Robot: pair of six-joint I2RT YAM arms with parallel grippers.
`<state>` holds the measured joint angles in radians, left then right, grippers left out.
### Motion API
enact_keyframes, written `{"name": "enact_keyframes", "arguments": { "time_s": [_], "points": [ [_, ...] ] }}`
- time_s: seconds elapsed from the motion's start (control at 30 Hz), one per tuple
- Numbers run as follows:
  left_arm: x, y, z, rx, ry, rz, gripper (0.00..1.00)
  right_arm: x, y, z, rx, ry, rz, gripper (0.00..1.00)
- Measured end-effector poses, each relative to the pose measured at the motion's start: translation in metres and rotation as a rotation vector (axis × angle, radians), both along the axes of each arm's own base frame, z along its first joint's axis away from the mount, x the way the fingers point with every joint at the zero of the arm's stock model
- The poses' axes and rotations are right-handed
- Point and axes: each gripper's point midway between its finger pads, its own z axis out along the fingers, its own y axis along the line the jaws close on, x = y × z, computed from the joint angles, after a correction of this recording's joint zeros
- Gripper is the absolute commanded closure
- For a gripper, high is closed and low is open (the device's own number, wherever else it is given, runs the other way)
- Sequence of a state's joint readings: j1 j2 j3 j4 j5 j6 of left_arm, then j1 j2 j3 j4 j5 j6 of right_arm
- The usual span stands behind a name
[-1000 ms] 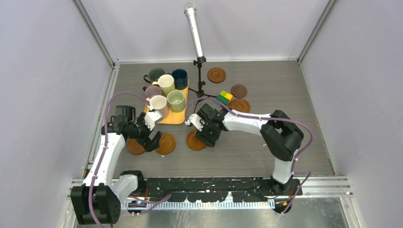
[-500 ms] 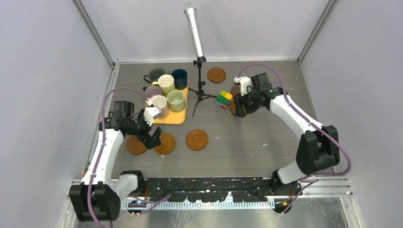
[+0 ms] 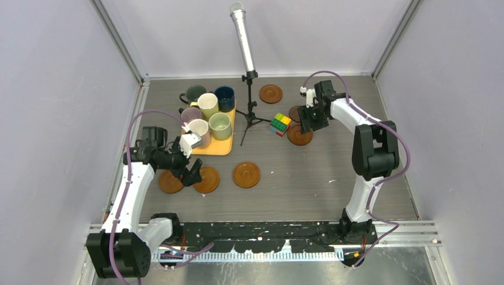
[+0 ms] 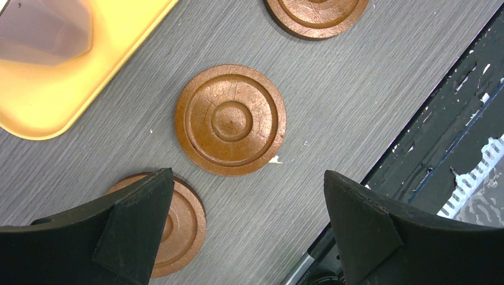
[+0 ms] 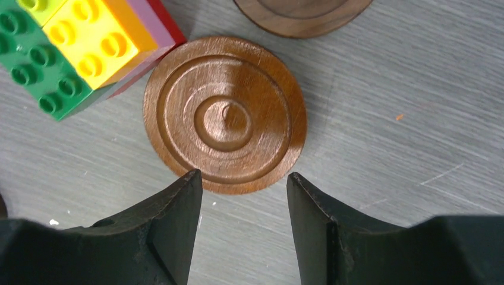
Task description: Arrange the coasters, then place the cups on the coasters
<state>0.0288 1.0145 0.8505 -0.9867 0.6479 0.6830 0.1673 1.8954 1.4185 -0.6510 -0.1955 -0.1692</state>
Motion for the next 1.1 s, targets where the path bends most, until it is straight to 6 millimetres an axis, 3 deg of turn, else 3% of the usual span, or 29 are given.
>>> {"name": "enact_keyframes", "arguments": {
  "time_s": [0.43,0.7,0.83,1.0,1.1],
  "points": [
    [0.000,0.000,0.001,0.001,-0.004,0.000,0.00,0.014,-0.007,-0.038,-0.092,0.049,-0.002,0.41],
    [-0.001,0.000,0.001,0.001,-0.002,0.000,0.00,0.016,-0.006,-0.041,-0.126,0.013,0.035,0.56],
    [-0.001,0.000,0.003,0.001,-0.007,0.000,0.00,-0.008,-0.010,-0.041,-0.129,0.025,0.054,0.58],
    [-0.001,0.000,0.005,0.001,-0.020,0.000,0.00,-0.058,-0.015,-0.043,-0.129,0.075,0.118,0.58],
    [-0.001,0.000,0.005,0.001,-0.021,0.000,0.00,-0.083,-0.007,-0.044,-0.136,0.096,0.173,0.59]
  ]
}}
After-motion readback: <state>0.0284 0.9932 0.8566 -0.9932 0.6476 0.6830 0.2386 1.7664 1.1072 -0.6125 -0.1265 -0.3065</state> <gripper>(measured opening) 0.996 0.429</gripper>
